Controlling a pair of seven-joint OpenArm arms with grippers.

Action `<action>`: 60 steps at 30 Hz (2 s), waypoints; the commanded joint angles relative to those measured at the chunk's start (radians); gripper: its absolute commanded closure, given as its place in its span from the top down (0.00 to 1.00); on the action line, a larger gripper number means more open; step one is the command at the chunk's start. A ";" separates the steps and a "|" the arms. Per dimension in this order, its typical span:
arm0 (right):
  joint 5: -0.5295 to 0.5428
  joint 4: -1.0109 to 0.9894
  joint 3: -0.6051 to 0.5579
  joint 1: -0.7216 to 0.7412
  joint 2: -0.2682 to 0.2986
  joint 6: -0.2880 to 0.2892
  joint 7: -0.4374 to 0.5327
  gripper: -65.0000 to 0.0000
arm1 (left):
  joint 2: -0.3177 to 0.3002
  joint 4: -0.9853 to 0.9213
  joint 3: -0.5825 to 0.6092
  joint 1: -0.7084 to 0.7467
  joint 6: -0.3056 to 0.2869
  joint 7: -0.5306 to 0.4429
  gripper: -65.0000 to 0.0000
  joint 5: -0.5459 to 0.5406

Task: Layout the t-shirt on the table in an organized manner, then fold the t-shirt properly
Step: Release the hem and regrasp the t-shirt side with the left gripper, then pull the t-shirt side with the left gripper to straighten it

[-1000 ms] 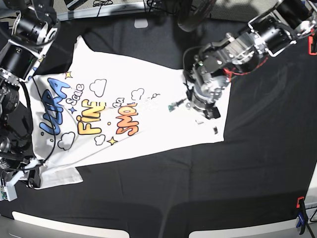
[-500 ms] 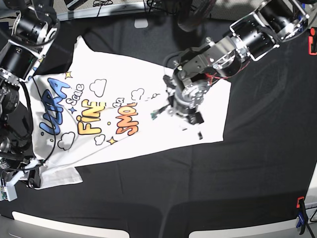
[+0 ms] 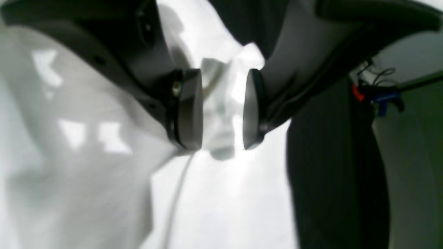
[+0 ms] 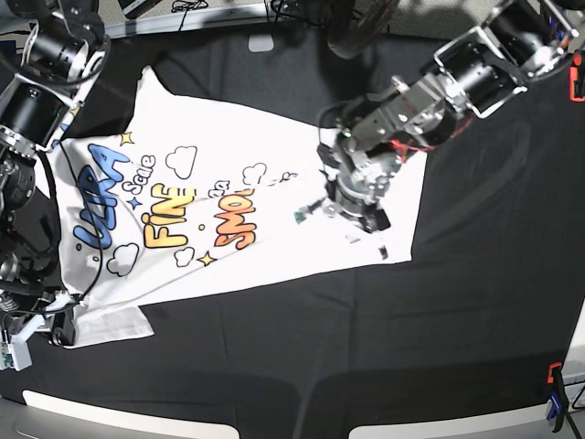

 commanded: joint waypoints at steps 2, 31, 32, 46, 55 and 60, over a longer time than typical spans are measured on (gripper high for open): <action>0.013 0.016 0.004 0.027 0.019 -0.003 0.027 0.00 | -0.023 0.011 -0.010 -0.036 0.012 0.012 0.28 0.017; 0.057 0.016 0.004 0.027 0.019 -0.003 0.007 0.00 | -0.064 0.013 -0.010 -0.190 0.083 0.044 0.28 0.014; 0.063 0.016 0.004 0.027 0.019 -0.003 0.006 0.00 | -0.061 0.014 -0.010 -0.190 0.083 0.078 0.28 0.011; 0.056 0.016 0.004 0.027 0.019 -0.003 0.005 0.00 | 0.034 0.171 -0.008 -0.064 -0.092 0.133 0.28 -0.215; 0.057 0.016 0.004 0.027 0.019 -0.003 0.005 0.00 | 0.037 0.039 -0.008 -0.040 -0.109 0.154 0.28 -0.124; 0.057 0.016 0.004 0.028 0.019 -0.003 0.005 0.00 | 0.037 0.039 -0.008 -0.042 -0.105 0.113 0.28 -0.087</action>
